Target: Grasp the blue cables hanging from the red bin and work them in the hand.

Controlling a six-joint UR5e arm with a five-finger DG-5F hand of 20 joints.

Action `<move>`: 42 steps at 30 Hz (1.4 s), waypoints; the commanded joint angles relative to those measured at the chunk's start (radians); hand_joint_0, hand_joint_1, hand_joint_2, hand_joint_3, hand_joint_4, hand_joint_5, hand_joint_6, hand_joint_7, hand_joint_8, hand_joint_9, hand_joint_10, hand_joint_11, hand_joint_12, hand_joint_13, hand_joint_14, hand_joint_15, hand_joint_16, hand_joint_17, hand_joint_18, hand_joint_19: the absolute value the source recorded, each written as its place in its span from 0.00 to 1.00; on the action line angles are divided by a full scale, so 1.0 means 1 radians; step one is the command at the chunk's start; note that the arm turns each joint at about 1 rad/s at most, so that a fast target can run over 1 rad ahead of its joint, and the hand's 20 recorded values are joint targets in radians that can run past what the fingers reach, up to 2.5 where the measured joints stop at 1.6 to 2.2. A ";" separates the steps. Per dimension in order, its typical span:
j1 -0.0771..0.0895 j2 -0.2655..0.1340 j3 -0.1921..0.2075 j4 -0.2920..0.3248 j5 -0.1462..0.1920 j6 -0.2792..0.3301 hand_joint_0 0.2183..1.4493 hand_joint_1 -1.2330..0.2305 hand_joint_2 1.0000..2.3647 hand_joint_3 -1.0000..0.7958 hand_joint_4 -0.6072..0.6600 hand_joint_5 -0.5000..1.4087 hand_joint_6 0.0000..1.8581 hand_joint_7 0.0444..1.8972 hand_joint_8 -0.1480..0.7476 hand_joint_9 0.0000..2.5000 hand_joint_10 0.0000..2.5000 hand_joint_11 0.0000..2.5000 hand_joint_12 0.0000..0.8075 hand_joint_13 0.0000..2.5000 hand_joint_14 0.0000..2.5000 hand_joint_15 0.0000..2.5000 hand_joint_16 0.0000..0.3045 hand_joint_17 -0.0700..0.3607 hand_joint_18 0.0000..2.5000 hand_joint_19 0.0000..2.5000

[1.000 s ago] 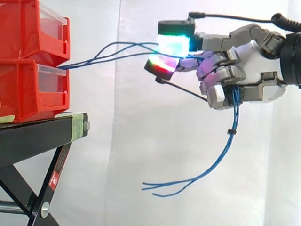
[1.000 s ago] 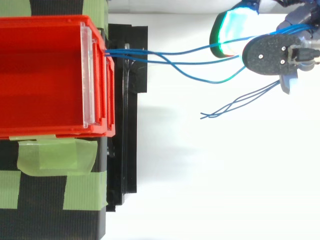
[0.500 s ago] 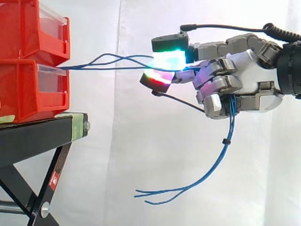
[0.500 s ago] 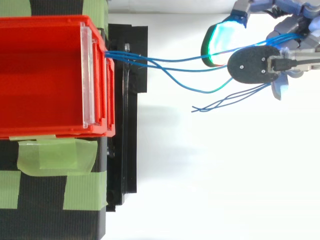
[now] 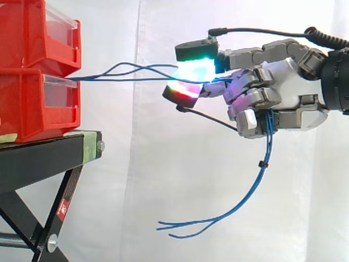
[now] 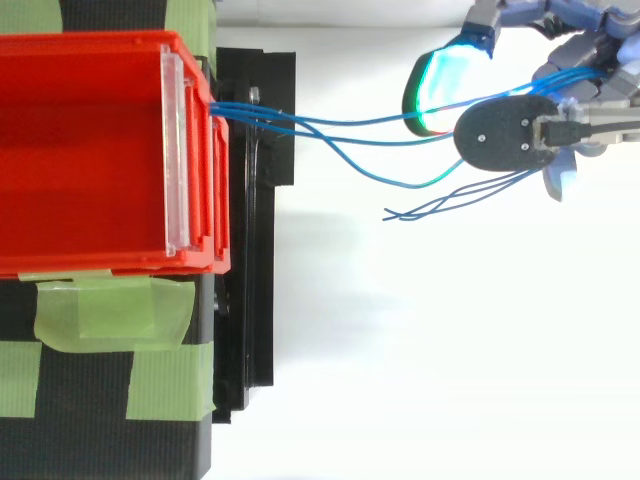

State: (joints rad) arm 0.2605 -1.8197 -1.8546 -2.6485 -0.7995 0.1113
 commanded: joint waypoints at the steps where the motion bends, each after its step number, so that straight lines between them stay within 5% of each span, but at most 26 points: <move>1: 0.002 -0.001 0.000 0.002 0.000 -0.004 0.60 0.33 0.00 0.66 0.62 0.19 0.44 0.54 0.90 0.68 1.00 1.00 0.92 0.79 1.00 0.78 0.72 0.54 0.95 0.22; 21: 0.054 0.000 0.000 0.047 0.014 -0.087 0.64 0.33 0.00 0.71 0.61 0.19 0.43 0.55 0.90 0.68 1.00 1.00 0.92 0.79 1.00 0.78 0.72 0.54 0.95 0.22; 30: 0.057 0.000 0.000 0.054 0.016 -0.085 0.68 0.33 0.01 0.76 0.61 0.19 0.43 0.55 0.90 0.68 1.00 1.00 0.92 0.79 1.00 0.78 0.72 0.54 0.95 0.22; 42: 0.057 0.000 0.000 0.059 0.017 -0.078 0.64 0.35 0.14 0.71 0.61 0.20 0.43 0.52 0.90 0.68 1.00 1.00 0.92 0.79 1.00 0.78 0.72 0.54 0.95 0.22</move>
State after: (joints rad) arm 0.3177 -1.8198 -1.8546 -2.5892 -0.7829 0.0294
